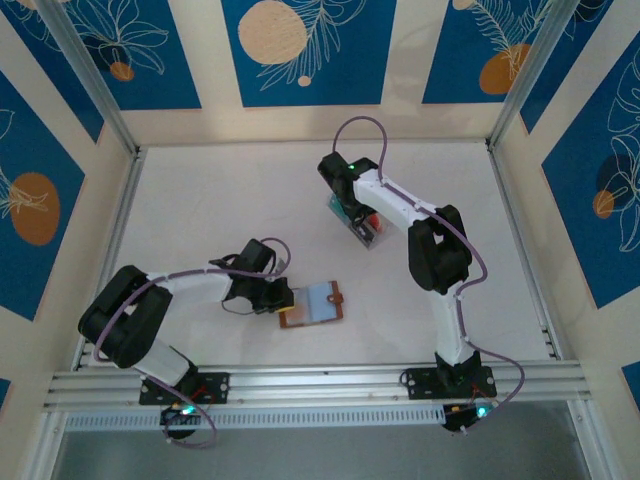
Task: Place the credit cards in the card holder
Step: Pick up the credit card from the storage box.
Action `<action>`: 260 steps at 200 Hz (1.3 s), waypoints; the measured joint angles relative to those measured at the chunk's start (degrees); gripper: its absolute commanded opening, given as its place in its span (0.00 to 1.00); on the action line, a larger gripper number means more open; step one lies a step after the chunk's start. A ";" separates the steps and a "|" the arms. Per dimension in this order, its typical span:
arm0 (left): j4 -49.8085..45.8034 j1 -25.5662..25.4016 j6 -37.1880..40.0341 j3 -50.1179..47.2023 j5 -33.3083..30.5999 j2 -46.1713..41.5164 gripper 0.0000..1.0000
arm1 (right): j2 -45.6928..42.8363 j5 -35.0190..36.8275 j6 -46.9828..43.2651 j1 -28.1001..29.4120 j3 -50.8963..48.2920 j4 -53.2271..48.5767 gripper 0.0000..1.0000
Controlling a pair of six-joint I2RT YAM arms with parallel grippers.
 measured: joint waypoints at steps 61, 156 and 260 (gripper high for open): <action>1.25 0.00 0.00 -0.59 0.44 0.00 0.08 | 0.00 -0.68 -0.22 0.11 0.42 -0.81 0.00; 1.49 0.00 0.00 -0.79 0.44 -0.13 0.08 | 0.00 -1.29 -1.51 0.11 4.70 -3.45 0.00; 1.46 0.00 0.00 -0.87 0.39 -0.33 0.08 | -2.49 -1.25 -1.51 0.74 6.43 -5.64 0.00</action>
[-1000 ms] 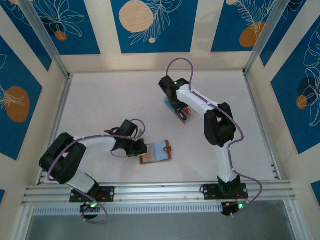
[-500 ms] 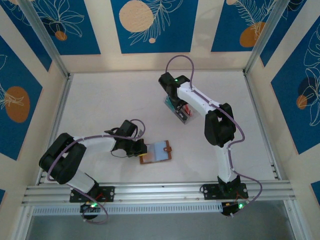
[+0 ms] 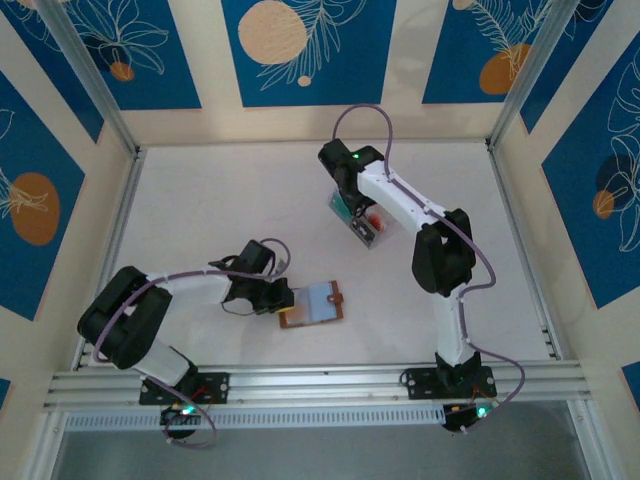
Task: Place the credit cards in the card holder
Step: Pick up the credit card from the storage box, then insert the credit card into the card slot.
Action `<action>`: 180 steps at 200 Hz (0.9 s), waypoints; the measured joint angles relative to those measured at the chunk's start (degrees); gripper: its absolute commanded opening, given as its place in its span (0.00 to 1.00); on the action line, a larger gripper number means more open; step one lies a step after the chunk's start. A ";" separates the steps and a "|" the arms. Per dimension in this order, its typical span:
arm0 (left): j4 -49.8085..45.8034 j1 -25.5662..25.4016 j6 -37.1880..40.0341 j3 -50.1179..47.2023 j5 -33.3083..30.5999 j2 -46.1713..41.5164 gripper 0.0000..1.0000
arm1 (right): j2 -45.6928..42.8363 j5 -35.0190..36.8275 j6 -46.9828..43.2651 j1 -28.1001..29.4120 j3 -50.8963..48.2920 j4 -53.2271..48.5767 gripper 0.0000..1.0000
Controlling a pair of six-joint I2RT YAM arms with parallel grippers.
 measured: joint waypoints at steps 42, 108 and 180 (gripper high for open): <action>0.00 0.00 0.02 0.02 0.00 -0.02 0.08 | -5.27 -0.04 0.46 3.30 -0.44 -1.42 0.00; 0.00 0.00 0.00 -0.57 -0.02 -0.66 0.08 | -15.06 -7.58 6.16 9.05 -11.02 -1.97 0.00; 0.13 0.00 0.02 -1.22 -0.04 -1.31 0.08 | -27.10 -30.36 21.77 16.61 -31.69 8.33 0.00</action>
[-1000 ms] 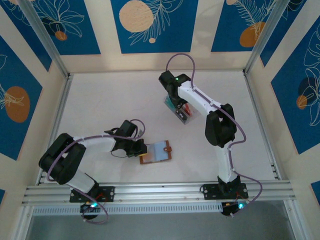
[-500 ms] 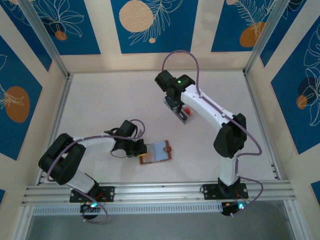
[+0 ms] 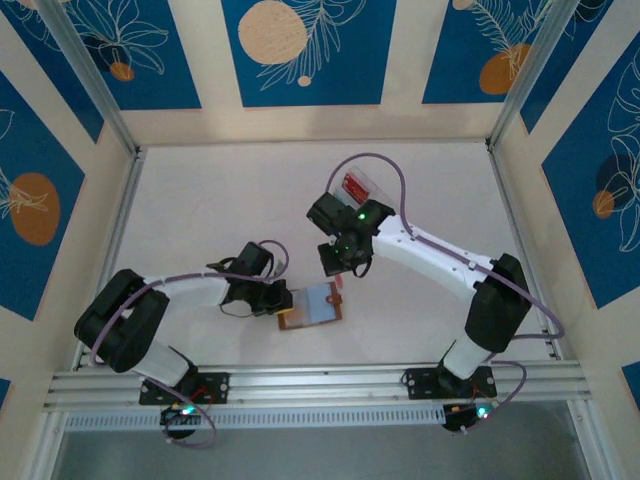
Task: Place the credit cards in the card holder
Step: Insert the credit card into the card slot.
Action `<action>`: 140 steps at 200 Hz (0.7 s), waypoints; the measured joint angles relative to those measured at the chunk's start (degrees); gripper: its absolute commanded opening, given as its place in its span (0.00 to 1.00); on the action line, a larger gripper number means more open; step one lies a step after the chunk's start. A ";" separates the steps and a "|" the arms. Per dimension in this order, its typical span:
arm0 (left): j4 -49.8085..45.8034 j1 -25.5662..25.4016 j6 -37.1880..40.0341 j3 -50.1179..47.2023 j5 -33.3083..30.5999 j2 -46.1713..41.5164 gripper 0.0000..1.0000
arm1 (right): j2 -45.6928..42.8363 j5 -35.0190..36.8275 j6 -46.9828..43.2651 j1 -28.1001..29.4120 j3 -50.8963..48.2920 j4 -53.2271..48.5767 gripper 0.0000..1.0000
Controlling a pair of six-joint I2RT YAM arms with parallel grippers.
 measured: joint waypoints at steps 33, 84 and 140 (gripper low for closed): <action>0.04 0.00 0.00 -0.02 0.00 -0.04 0.08 | 0.66 -5.35 5.11 1.42 -4.72 5.62 0.00; 0.04 0.00 0.00 -0.04 0.00 -0.04 0.08 | 2.23 -9.77 9.53 2.49 -9.29 11.78 0.00; 0.04 0.00 0.00 -0.04 0.00 -0.04 0.08 | 4.26 -10.47 10.91 3.02 -10.32 15.08 0.00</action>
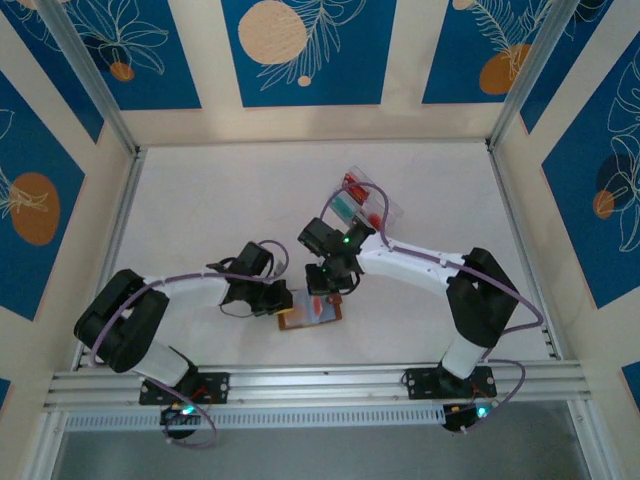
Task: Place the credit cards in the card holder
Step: Insert the credit card into the card slot.
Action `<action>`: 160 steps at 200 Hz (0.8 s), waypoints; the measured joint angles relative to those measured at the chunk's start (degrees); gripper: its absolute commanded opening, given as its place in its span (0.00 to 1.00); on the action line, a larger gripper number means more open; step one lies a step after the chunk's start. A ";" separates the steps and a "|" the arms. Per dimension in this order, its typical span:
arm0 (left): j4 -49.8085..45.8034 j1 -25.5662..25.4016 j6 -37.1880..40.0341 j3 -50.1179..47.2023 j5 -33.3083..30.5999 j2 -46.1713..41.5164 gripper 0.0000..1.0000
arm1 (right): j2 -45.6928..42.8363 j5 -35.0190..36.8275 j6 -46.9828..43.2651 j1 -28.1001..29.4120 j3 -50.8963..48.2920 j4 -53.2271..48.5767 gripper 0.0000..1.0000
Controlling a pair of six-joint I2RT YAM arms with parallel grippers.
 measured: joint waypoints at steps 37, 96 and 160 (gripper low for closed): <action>0.00 0.00 0.00 0.00 0.00 0.00 0.08 | 1.33 -0.39 0.55 0.20 -0.46 1.86 0.00; 0.04 0.00 0.00 -0.02 0.02 0.00 0.08 | 2.12 -1.53 1.51 1.03 -1.31 3.30 0.07; 0.20 0.00 0.00 -0.09 0.02 0.00 0.08 | 3.48 -4.07 2.36 1.11 -2.54 3.87 0.19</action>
